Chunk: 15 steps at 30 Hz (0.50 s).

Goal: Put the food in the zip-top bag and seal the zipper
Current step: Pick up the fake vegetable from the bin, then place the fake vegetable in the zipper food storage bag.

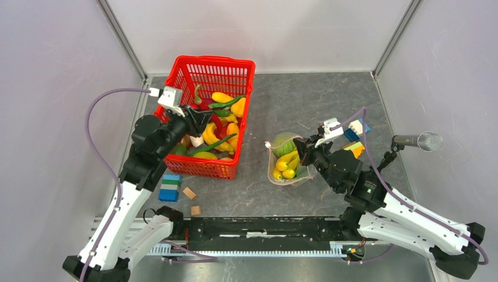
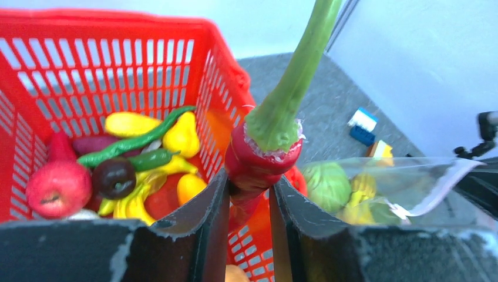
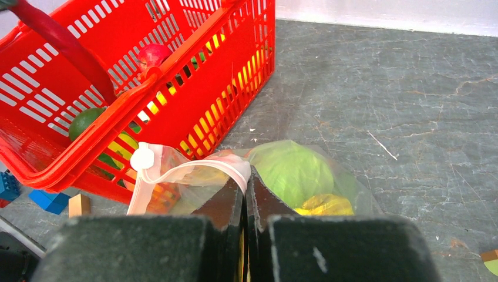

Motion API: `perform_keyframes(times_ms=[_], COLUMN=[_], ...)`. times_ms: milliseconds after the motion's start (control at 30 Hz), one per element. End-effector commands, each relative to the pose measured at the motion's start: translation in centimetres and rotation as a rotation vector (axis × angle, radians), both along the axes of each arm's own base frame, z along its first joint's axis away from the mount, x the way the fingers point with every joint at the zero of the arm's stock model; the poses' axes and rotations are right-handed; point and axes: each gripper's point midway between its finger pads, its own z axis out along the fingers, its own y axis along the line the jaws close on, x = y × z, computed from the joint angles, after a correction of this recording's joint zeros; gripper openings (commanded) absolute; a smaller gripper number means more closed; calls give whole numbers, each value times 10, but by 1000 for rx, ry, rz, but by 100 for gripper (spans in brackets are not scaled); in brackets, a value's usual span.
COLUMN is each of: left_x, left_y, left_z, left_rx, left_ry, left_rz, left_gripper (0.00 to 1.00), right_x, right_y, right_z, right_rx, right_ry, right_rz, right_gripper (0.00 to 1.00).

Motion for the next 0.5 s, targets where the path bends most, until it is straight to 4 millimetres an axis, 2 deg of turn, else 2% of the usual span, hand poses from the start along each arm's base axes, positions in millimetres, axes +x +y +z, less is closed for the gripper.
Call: perform_keyframes(times_ms=[0, 167, 300, 467], left_x=[-23, -57, -94, -139], left_y=[-9, -28, -39, -47], left_z=[57, 90, 124, 157], left_rx=[-73, -122, -184, -306], left_ry=[-178, -277, -410, -530], left_rz=[-99, -282, -438, -626], left_gripper=[7, 7, 4, 2], right_x=[0, 0, 0, 0], right_y=[3, 4, 5, 7], right_z=[30, 30, 32, 31], right_rx=[115, 116, 124, 130], right_ry=[-59, -60, -63, -60], right_rz=[4, 6, 8, 13], right_gripper=[4, 4, 4, 5])
